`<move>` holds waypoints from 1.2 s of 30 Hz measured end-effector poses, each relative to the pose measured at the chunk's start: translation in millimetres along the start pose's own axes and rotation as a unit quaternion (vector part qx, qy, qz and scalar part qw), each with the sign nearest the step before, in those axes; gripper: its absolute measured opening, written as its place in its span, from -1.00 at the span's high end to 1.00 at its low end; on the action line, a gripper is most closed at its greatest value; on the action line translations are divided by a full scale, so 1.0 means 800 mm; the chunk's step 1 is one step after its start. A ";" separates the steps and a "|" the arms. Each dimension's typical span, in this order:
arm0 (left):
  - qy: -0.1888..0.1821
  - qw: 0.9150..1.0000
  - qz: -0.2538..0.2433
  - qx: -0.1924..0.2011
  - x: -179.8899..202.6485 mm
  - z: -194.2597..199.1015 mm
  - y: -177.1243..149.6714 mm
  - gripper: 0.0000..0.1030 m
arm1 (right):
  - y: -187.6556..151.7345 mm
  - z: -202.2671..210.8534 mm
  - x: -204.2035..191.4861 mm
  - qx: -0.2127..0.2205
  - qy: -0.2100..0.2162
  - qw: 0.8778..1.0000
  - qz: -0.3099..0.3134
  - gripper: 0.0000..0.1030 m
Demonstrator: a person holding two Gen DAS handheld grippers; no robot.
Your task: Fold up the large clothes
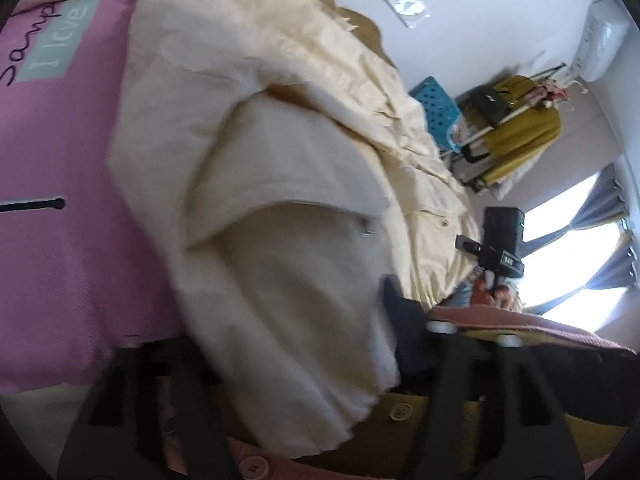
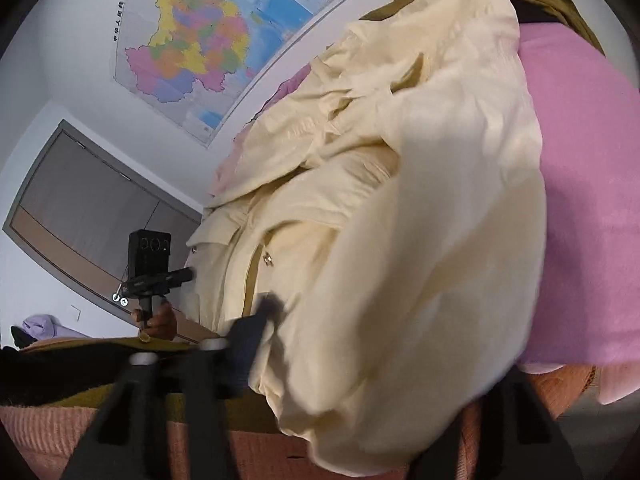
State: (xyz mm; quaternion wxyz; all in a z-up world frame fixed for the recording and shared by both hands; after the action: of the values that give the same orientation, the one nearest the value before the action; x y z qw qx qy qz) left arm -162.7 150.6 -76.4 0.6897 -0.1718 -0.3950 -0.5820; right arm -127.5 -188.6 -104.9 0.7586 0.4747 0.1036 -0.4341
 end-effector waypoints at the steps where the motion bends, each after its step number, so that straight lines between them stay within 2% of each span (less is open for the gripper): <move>1: -0.002 1.000 0.004 0.005 0.000 0.003 0.002 0.26 | 0.003 0.004 -0.004 0.010 0.007 1.000 0.002 0.43; 2: -0.003 1.000 0.001 0.011 0.003 0.008 0.003 0.37 | 0.006 0.008 -0.008 0.018 0.012 1.000 0.006 0.52; 5: -0.004 0.999 -0.021 0.035 0.022 0.027 0.009 0.48 | 0.025 0.024 -0.026 0.047 0.026 0.998 0.016 0.60; 10: -0.013 0.998 -0.031 0.060 0.048 0.050 0.030 0.52 | 0.067 0.052 -0.045 0.094 0.037 0.995 0.026 0.65; 19: -0.026 0.996 -0.029 0.078 0.074 0.081 0.073 0.53 | 0.137 0.083 -0.043 0.160 0.053 0.986 0.017 0.68; 24: -0.017 0.996 -0.039 0.082 0.093 0.089 0.106 0.53 | 0.178 0.084 -0.037 0.175 0.057 0.983 0.010 0.68; 36: 0.003 0.995 -0.042 0.086 0.118 0.093 0.197 0.53 | 0.269 0.074 -0.005 0.187 0.032 0.982 -0.010 0.67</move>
State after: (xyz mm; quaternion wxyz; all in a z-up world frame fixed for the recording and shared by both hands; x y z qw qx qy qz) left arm -39.2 181.5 76.0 0.6783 -0.0935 -0.4485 -0.5745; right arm 18.1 -197.1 64.7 0.6485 0.6208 0.0491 -0.4379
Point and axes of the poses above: each gripper's, at about its wrist camera, not at the fingertips, and z roughly against the way its jaws point, x to its right, y to its top, the point moved 8 cm from there along -z, roughly the way its jaws point, and after that the axes turned 13 degrees about z, right-handed, at the moved point
